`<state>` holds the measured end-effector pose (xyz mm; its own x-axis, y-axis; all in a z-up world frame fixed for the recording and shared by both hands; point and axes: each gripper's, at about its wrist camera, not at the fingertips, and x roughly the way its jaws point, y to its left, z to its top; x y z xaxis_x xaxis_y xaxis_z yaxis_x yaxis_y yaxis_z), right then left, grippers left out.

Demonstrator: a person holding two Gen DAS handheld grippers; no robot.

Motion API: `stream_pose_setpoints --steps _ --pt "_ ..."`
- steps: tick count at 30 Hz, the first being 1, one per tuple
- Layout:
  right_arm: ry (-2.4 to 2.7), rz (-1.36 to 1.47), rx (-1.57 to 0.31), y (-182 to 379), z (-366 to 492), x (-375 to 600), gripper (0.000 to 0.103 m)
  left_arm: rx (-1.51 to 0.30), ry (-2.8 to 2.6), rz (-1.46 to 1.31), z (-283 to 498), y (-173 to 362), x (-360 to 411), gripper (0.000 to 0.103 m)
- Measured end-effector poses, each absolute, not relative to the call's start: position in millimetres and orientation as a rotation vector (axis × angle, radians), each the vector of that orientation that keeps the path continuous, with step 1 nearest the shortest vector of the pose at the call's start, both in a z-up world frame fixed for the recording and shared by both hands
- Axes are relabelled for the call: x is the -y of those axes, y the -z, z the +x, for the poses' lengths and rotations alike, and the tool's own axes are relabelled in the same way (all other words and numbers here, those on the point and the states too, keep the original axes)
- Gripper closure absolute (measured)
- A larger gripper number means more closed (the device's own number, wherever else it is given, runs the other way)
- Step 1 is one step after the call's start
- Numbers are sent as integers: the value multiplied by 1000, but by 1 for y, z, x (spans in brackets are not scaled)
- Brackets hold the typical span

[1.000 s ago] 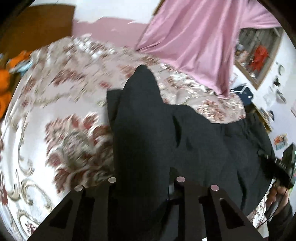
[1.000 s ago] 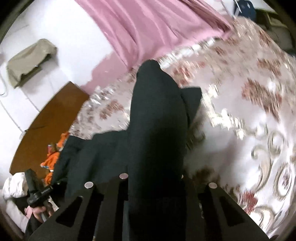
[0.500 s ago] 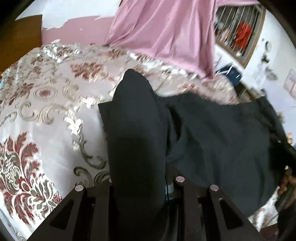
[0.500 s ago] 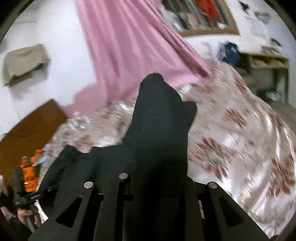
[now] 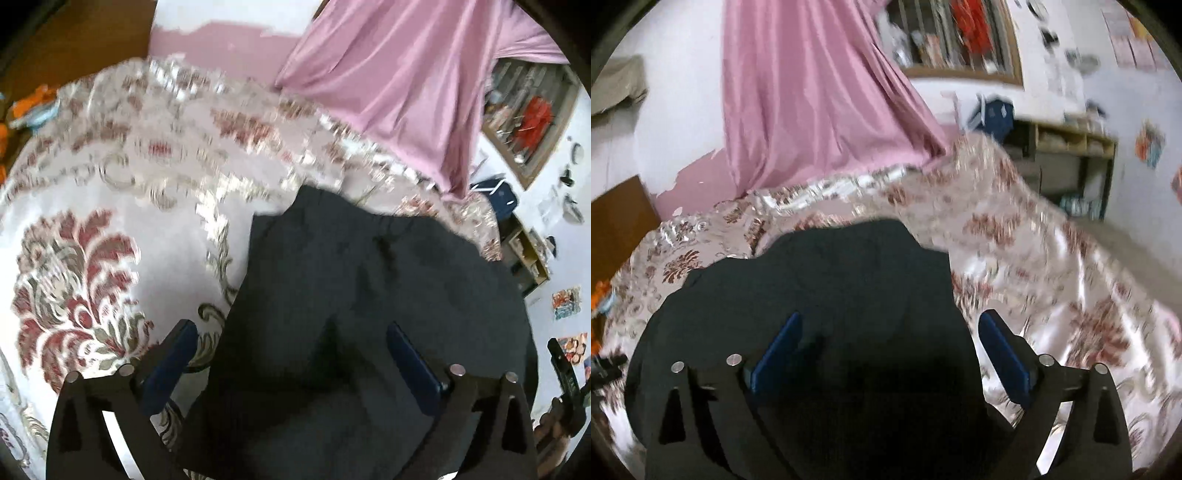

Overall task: Fold large clothes
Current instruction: 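Lift the gripped jacket edge with both tools and fold it over, then open both tools and pull them back from the folded black jacket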

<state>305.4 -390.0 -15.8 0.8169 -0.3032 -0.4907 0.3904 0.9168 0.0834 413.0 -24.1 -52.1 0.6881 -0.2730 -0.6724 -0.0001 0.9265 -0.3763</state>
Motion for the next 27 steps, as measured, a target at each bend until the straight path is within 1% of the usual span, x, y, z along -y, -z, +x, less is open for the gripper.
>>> stream_pose_setpoints --steps 1,2,6,10,19,27 --pt "366 161 -474 10 301 383 3 -772 162 -340 407 45 26 0" --pt "356 137 -454 4 295 376 2 -753 165 -321 402 41 28 0" --pt "303 87 -392 -19 270 349 2 -643 165 -192 369 14 43 0" --pt "263 79 -354 -35 244 334 2 -548 162 -118 339 -12 54 0" --pt "225 30 -259 -56 176 301 2 -412 195 -100 265 -50 61 0" --pt "205 8 -197 -69 120 270 2 -339 224 -103 207 -71 59 0"
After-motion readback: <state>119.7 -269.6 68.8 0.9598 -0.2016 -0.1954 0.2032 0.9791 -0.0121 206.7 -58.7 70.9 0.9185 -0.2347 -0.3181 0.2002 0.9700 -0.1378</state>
